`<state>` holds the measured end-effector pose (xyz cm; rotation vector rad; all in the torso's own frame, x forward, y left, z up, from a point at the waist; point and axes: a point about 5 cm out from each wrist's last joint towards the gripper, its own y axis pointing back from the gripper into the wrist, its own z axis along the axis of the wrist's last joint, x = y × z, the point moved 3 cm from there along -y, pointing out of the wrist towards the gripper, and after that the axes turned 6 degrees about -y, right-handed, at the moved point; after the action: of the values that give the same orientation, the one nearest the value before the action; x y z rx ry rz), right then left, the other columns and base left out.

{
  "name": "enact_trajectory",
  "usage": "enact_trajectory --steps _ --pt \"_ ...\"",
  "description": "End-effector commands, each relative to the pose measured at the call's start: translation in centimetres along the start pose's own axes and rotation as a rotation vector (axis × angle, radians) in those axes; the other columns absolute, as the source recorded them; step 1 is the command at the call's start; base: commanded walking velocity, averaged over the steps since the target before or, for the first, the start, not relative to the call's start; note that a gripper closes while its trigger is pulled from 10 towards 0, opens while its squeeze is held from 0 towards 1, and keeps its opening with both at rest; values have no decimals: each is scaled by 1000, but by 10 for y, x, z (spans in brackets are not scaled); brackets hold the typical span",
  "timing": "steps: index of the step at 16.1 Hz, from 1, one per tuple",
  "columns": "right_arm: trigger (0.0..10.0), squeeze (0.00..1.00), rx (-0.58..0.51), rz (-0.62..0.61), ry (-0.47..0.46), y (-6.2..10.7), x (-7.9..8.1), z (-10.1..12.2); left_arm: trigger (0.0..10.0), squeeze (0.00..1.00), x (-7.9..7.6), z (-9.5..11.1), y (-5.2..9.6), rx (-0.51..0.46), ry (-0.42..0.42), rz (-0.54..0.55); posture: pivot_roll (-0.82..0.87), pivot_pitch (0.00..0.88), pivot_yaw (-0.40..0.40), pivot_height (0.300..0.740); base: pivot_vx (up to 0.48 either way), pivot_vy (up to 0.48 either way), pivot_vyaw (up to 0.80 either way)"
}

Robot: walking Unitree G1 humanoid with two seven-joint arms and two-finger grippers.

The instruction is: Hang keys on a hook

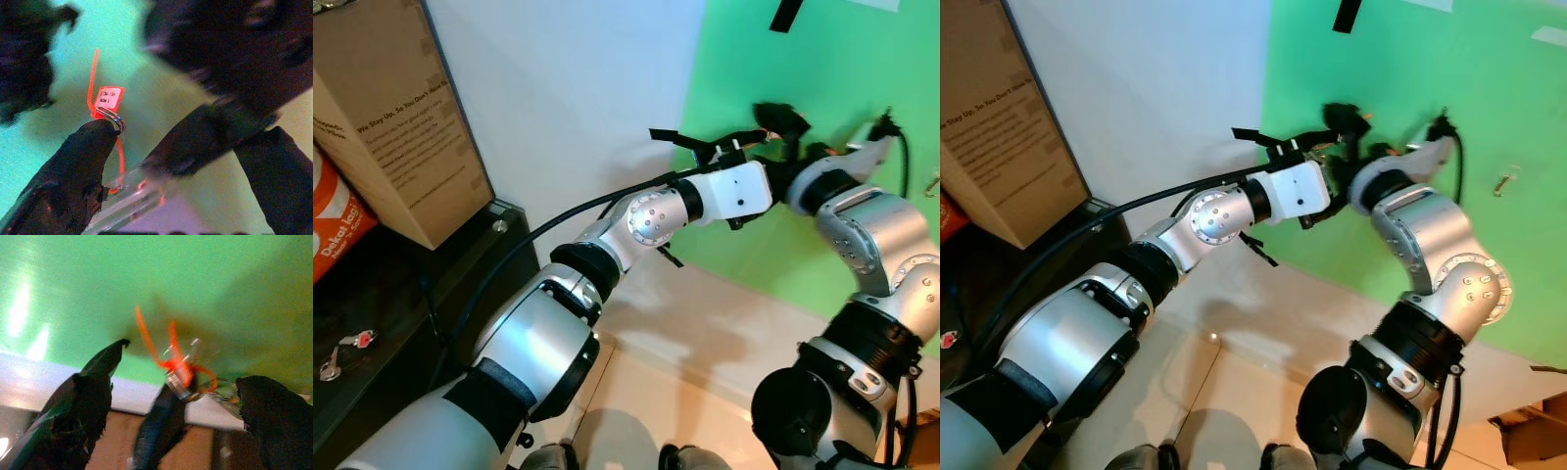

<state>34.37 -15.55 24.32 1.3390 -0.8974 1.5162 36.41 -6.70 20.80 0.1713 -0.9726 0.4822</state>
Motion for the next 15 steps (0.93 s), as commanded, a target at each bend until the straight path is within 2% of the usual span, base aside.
enact_trajectory --steps 1,5,8,9,10,11,13,14,15 --pt "10000 0 41 45 -84 -2 6 -9 10000 0 -9 22 -10 -92 -50 -51 -333 73 -44 740 0 0 0" --pt "10000 0 72 107 -192 6 14 -11 10000 0 -10 17 -8 -80 -64 -53 -331 72 -47 740 0 0 0" --pt "10000 0 20 133 -265 17 14 0 10000 0 -12 11 -3 -60 -72 -56 -329 70 -46 740 0 0 0" --pt "10000 0 14 138 -260 20 15 3 10000 0 -12 9 -2 -57 -70 -52 -329 69 -45 740 0 0 0" --pt "10000 0 16 140 -242 22 16 3 10000 0 -11 8 -1 -56 -65 -46 -328 66 -41 740 0 0 0" --pt "10000 0 33 126 -138 29 16 2 10000 0 -9 7 1 -62 -44 -29 -327 64 -39 740 0 0 0" --pt "10000 0 57 68 3 36 8 -1 10000 0 -2 5 6 -76 23 8 -313 50 -31 740 0 0 0" --pt "10000 0 69 -19 90 45 -8 -3 10000 0 6 2 12 -91 107 48 -304 45 -28 740 0 0 0" --pt "10000 0 80 -116 157 50 -27 -5 10000 0 10 -2 17 -96 154 66 -292 40 -24 740 0 0 0"
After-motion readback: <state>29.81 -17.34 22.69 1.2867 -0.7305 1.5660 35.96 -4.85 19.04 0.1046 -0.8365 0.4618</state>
